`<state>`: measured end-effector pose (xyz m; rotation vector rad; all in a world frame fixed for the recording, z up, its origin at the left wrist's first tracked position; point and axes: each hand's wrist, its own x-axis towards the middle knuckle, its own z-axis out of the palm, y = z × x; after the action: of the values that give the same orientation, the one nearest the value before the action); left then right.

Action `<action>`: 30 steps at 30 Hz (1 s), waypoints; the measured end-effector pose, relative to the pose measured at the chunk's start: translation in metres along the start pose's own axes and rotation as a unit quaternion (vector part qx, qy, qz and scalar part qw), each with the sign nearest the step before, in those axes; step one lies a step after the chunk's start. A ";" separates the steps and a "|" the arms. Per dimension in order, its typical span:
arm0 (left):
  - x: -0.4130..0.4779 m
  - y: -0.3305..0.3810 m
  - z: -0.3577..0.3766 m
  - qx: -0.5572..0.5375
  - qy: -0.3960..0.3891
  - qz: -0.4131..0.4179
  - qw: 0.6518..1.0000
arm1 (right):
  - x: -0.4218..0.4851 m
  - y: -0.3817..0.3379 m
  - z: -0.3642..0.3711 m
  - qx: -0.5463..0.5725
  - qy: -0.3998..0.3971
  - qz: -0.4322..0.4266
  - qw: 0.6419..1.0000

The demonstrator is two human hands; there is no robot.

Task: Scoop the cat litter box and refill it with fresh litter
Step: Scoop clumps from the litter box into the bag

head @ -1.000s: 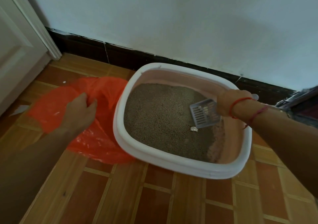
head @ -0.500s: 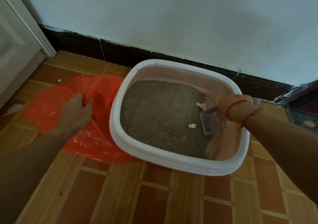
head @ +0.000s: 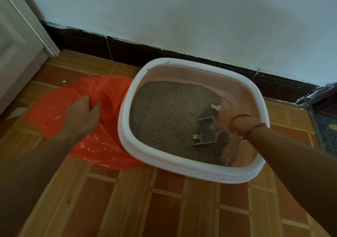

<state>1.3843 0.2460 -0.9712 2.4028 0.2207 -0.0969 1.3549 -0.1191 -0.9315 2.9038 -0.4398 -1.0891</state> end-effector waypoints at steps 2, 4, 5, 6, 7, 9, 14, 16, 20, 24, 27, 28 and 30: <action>0.001 -0.001 0.000 -0.005 0.002 0.001 1.000 | 0.011 -0.010 0.009 0.012 0.011 -0.006 1.000; 0.003 -0.003 0.001 -0.001 0.010 0.001 1.000 | 0.019 -0.021 0.018 0.035 0.007 -0.008 0.999; 0.003 -0.003 0.001 0.004 0.015 0.002 1.000 | 0.022 -0.026 0.022 0.047 0.002 -0.013 0.999; 0.004 -0.004 0.002 0.005 0.019 0.003 1.000 | 0.022 -0.031 0.024 0.059 0.000 -0.019 0.998; 0.005 -0.005 0.003 0.004 0.018 0.004 1.000 | 0.023 -0.037 0.026 0.076 0.001 -0.023 0.997; 0.005 -0.007 0.004 0.004 0.016 0.001 1.000 | 0.025 -0.047 0.032 0.118 0.006 -0.029 0.993; 0.004 -0.007 0.002 0.003 0.017 -0.003 1.000 | 0.029 -0.057 0.042 0.169 0.001 -0.044 0.985; 0.003 -0.005 0.001 0.002 0.020 -0.007 1.000 | 0.029 -0.054 0.042 0.181 0.002 -0.046 0.982; 0.003 -0.007 0.001 -0.008 0.015 -0.007 1.000 | 0.027 -0.049 0.036 0.202 0.007 -0.050 0.978; 0.004 -0.009 0.001 -0.017 0.011 -0.010 1.000 | 0.026 -0.048 0.018 0.209 0.007 -0.083 0.974; 0.005 -0.009 0.000 -0.016 0.014 -0.010 1.000 | 0.026 -0.048 0.000 0.232 0.015 -0.095 0.968; 0.004 -0.009 0.000 -0.014 0.015 -0.009 1.000 | 0.028 -0.047 -0.006 0.238 0.030 -0.093 0.966; 0.004 -0.009 -0.001 -0.016 0.015 -0.008 1.000 | 0.029 -0.047 -0.016 0.245 0.060 -0.077 0.965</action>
<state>1.3862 0.2534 -0.9769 2.3731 0.2537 -0.0651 1.3977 -0.0829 -0.9429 3.4657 -0.5583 -0.9174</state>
